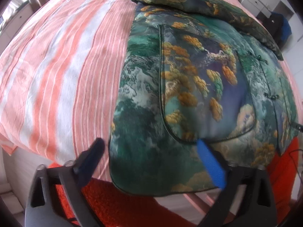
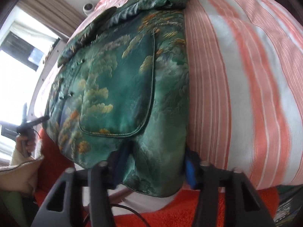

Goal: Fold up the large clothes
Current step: 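Grasp the jacket's hem with the left gripper while the right gripper grasps the hem, then lift the hem with both grippers and fold it up toward the collar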

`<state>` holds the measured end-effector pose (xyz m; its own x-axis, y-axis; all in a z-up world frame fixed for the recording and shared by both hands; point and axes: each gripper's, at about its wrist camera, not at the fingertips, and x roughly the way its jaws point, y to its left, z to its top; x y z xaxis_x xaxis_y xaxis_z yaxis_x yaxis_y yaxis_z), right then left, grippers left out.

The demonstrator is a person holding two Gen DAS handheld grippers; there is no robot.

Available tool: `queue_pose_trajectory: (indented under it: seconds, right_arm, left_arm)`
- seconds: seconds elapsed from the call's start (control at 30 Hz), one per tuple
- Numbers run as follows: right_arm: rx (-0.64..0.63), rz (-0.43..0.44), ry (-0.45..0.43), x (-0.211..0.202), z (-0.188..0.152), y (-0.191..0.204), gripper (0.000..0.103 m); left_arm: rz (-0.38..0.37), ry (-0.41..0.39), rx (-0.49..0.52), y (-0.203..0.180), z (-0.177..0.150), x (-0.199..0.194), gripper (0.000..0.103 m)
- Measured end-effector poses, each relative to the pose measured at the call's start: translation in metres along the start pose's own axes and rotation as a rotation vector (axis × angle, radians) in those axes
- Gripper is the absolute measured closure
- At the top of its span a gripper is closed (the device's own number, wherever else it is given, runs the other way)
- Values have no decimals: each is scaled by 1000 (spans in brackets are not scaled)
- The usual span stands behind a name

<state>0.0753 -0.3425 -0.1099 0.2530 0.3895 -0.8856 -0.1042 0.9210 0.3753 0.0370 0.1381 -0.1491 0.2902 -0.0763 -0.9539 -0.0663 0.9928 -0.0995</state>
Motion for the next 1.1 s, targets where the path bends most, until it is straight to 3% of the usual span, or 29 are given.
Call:
queue_pose_trajectory:
  seconds: [0.03,0.1,0.13,0.27,0.5,0.6,0.67,0.77,0.83,0.9,1.0,1.03,1.07,1.1]
  right_arm:
    - [-5,-3,-1,-2,0,2,76]
    - [-3,4,-9,-7,1,4,84]
    - [-12,-4,-17,-11,1,7,87]
    - [-69,-46,-33,-22,1,22,90]
    - [-91,-39,16,-43,-24,29,91]
    - [-44,16,36,-50,-43,27,91]
    - [4,85,8,-62,-43,23,91]
    - [49,186,-71,-86,-15,17,92]
    - [25,206,-125,-99,16,22,92]
    - [-14,219,-182,-111,61,27,92]
    - [-37,208,-292,-117,155,31,92]
    - [-17,203,-335,-117,181,33,92]
    - [5,203,-370,-114,203,30,91]
    - [32,202,-401,-108,231,25,85]
  left_arm:
    - [3,-6,1,-1,-2,-2,31]
    - [13,-24,2,-4,-5,-7,63]
    - [16,-26,-2,-4,-6,-9,86]
    - [8,-58,16,-12,-14,-28,92]
    - [-23,-18,36,-13,-58,-61,93]
    - [-86,-24,-23,-5,-70,-76,93]
    - [-143,-66,-74,3,-60,-93,94]
    - [-213,-164,-97,12,-20,-120,94]
    - [-250,-243,-77,6,23,-137,94]
    - [-266,-311,-68,1,64,-156,94]
    - [-254,-411,-102,-10,153,-167,91]
    - [-243,-414,-113,-17,186,-161,83]
    - [-235,-399,-118,-22,213,-153,51]
    - [-202,-379,-128,-23,237,-145,33]
